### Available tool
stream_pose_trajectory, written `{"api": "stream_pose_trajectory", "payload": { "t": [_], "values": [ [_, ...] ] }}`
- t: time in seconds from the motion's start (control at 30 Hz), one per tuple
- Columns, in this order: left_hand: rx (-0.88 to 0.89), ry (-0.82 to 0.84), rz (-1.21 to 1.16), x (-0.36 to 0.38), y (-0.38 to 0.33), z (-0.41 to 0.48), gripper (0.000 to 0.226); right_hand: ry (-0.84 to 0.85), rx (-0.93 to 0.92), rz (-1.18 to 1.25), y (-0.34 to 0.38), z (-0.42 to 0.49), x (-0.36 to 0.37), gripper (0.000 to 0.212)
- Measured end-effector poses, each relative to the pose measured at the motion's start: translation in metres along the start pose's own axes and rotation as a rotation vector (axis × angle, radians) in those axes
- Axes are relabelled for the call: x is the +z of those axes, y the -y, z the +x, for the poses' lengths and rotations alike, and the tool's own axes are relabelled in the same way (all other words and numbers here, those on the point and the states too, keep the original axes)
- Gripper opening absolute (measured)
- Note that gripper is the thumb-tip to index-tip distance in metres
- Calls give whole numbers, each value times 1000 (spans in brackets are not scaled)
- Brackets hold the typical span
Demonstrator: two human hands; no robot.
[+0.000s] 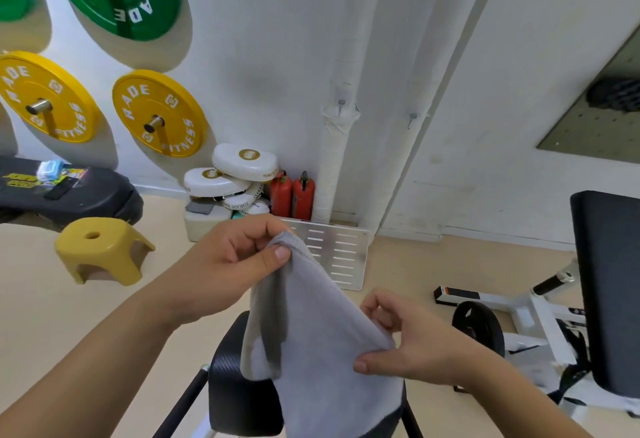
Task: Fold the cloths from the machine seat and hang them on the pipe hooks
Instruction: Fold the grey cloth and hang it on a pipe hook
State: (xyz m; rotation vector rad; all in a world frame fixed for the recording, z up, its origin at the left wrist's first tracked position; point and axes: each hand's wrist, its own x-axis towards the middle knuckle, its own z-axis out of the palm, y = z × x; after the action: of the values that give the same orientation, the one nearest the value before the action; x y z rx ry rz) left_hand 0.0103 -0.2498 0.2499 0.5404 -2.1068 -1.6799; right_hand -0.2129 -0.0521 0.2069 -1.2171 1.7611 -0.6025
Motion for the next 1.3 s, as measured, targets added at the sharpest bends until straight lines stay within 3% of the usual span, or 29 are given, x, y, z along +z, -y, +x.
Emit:
{"api": "stream_pose_trajectory", "payload": {
  "t": [0.07,0.17,0.23,0.4,0.47,0.67,0.73,0.8,0.93,1.03,1.17,1.3],
  "values": [
    [-7,-25,14,4,8,3,15,35,86,-33,-13,6,2,41],
    [-32,-79,94,10,25,11,20,-60,164,-185,-44,16,7,27],
    [-67,-96,149,11,39,17,24,-108,226,-289,-62,21,9,30],
    [-126,-158,202,-1,68,33,21,-464,-25,-715,-76,25,1,23],
    [-130,-184,207,-3,70,39,22,-520,17,-776,-76,29,-1,20],
    [-152,-277,193,-3,83,50,23,-687,148,-485,-71,39,-1,12],
    [-151,-272,245,-7,92,54,23,-656,220,-358,-73,43,-5,23],
    [-166,-249,283,-9,102,62,22,-604,270,-268,-74,49,-12,18],
    [-220,-266,250,-12,116,88,21,-555,318,-437,-68,71,-35,14],
    [-253,-334,147,-21,119,104,21,-566,245,-491,-62,85,-55,14],
    [-239,-365,71,-36,113,99,21,-617,82,155,-47,81,-70,17],
    [-281,-335,107,-42,129,63,19,-498,125,389,-59,66,-47,31]
  ]
}}
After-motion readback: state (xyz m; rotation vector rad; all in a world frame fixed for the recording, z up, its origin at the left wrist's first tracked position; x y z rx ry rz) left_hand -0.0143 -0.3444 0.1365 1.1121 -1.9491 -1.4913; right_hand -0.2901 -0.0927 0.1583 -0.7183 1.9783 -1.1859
